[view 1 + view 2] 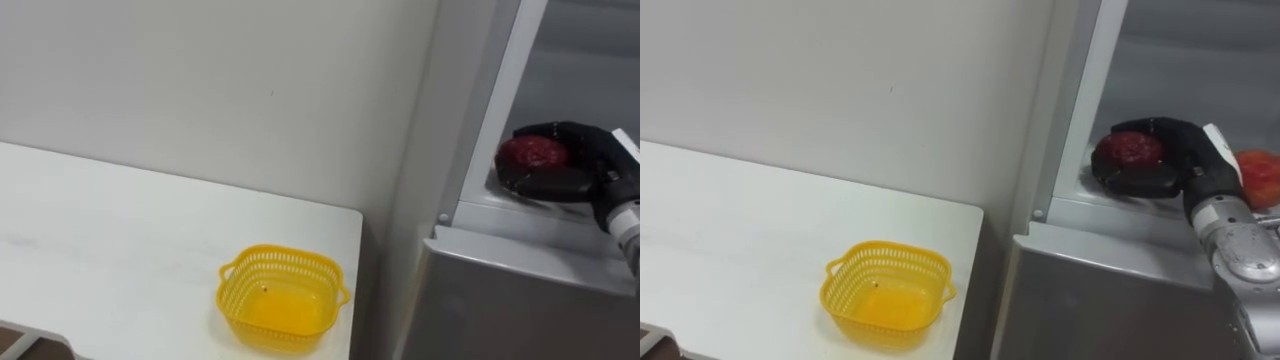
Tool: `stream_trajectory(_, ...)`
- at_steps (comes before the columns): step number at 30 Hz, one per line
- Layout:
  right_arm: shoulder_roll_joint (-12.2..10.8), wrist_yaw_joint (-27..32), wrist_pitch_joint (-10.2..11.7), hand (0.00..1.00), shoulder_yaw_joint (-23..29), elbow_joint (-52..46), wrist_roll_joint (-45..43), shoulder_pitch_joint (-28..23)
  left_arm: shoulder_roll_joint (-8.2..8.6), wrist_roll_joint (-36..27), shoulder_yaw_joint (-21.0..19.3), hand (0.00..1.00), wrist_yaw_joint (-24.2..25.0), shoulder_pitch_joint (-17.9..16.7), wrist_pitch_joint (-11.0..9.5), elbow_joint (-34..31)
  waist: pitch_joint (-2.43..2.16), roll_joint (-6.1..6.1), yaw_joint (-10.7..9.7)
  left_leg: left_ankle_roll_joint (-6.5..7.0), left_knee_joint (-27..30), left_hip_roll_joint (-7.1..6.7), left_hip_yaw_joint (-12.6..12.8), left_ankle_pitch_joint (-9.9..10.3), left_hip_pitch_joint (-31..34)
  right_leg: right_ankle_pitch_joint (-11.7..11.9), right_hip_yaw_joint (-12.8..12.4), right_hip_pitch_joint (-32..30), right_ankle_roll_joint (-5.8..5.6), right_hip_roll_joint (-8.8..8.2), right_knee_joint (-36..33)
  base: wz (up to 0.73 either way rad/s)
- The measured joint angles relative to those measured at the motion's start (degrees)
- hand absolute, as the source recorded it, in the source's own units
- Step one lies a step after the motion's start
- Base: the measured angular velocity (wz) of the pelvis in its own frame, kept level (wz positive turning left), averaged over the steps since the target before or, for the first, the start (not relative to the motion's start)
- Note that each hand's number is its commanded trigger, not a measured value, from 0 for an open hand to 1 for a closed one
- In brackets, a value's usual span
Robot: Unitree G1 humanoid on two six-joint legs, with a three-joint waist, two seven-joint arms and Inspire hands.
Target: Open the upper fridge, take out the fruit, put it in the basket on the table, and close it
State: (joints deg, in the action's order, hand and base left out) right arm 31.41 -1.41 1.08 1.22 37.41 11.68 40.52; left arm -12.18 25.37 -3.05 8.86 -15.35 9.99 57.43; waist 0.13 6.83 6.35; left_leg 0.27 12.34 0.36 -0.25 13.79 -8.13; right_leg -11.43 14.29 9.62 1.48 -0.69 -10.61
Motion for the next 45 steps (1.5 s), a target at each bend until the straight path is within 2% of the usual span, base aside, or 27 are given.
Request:
stream_trajectory(5,0.00,0.05,-0.75,1.00,0.03,-0.73,2.88,-0.05,-0.21,-0.05,-0.09,0.00,-0.96,0.49,-0.12,-0.01,-0.10,0.15,-0.04,0.00,-0.16,0.02,0.12,0.00,-0.43,-0.02,0.00,0.35,-0.03,0.02,0.04,0.00)
stream_trajectory(8,-0.02,0.57,-1.40,1.00,-0.03,-4.47,3.56,-1.55,-0.23,-0.04,-0.11,0.00,-0.82,0.54,-0.53,-0.08,-0.09,0.13,-0.02,0.01,-0.31,0.08,0.36,0.01,-0.36,-0.02,-0.03,0.22,-0.03,0.02,0.02,-0.01)
stream_trajectory(14,-0.27,4.77,-1.38,1.00,0.00,-13.82,3.82,-6.76,-0.21,-1.09,-0.06,0.00,-1.06,0.46,-1.23,0.06,-0.29,-0.47,0.05,0.01,-0.28,0.08,0.20,0.01,-0.13,-0.02,-0.14,0.02,-0.03,-0.08,0.05,0.00)
stream_trajectory(18,-0.64,7.85,-1.39,1.00,0.32,-21.13,3.71,-11.26,-0.17,-0.98,-0.17,0.00,-1.14,0.21,-1.93,0.06,-0.44,-1.30,-0.01,0.00,-0.16,0.12,0.27,0.01,-0.55,-0.01,-0.32,0.26,-0.03,-0.15,0.09,0.00)
stream_trajectory(22,-3.09,9.94,-1.38,1.00,1.06,-31.43,3.52,-17.21,0.06,-1.07,-0.03,0.00,-1.17,-0.47,-1.90,0.00,-0.64,-2.51,-1.04,0.00,-0.20,0.14,0.98,0.01,-0.58,-0.01,-1.30,0.20,-0.03,-0.04,0.53,-0.06)
stream_trajectory(24,-4.14,10.23,-1.20,1.00,1.02,-34.60,3.21,-19.57,0.17,-1.06,0.02,0.00,-1.54,-0.90,-1.93,0.49,-0.45,-3.10,-1.39,0.00,-0.31,0.11,1.33,0.01,-0.63,-0.01,-1.52,0.33,-0.03,0.19,0.88,-0.09)
stream_trajectory(25,-4.67,11.29,-0.83,1.00,1.16,-36.72,2.93,-21.64,0.34,-1.07,0.00,0.00,-2.29,-0.91,-1.93,0.82,-0.52,-3.43,-1.44,0.00,-0.65,0.13,1.39,0.01,-0.66,-0.01,-1.50,0.34,-0.03,0.13,0.84,0.00)
stream_trajectory(27,-4.85,12.11,-0.76,1.00,1.20,-39.98,1.61,-24.92,0.44,-1.10,-0.01,0.00,-3.14,-0.92,-2.29,1.63,-0.48,-3.62,-1.58,0.00,-0.68,0.13,1.51,0.01,-0.66,-0.01,-1.60,0.30,-0.03,0.08,0.82,0.00)
stream_trajectory(28,-5.71,12.53,-0.76,1.00,1.22,-41.47,0.37,-26.17,0.53,-1.10,-0.06,0.00,-3.57,-1.03,-2.47,2.34,-0.42,-3.71,-1.77,0.00,-0.68,0.13,1.56,0.01,-0.60,-0.01,-1.66,0.25,-0.03,0.12,0.79,0.00)
stream_trajectory(31,-6.72,13.80,-0.77,1.00,1.80,-44.35,-0.84,-28.35,0.99,-1.08,-0.07,0.00,-3.61,-1.87,-2.51,2.38,-0.41,-3.80,-3.15,0.01,-0.62,0.08,1.67,0.01,-0.49,-0.04,-1.64,0.22,-0.07,0.09,0.73,0.00)
stream_trajectory(35,-6.96,15.84,-0.73,1.00,3.66,-47.32,-0.84,-28.90,1.29,-1.06,-0.11,0.00,-3.19,-2.26,-2.57,2.41,-0.42,-3.79,-3.47,0.01,-0.60,0.11,2.00,0.01,-0.50,-0.07,-1.72,0.23,-0.12,0.02,0.80,0.00)
stream_trajectory(40,-7.26,18.23,1.16,1.00,4.54,-52.25,-0.86,-29.44,1.46,-1.17,0.02,0.00,-3.28,-2.32,-3.78,2.46,-0.43,-3.77,-4.54,0.01,-0.62,0.10,2.03,0.01,-0.55,-0.08,-1.79,0.22,-0.13,0.17,0.94,0.00)
stream_trajectory(45,-8.22,18.88,1.97,1.00,4.43,-57.28,-5.21,-30.77,1.66,-1.13,0.06,0.00,-3.27,-2.36,-4.31,2.42,-0.59,-3.92,-4.36,0.01,-0.76,0.23,3.42,0.01,-0.47,-0.08,-2.88,-0.64,-0.15,0.29,0.76,-0.11)
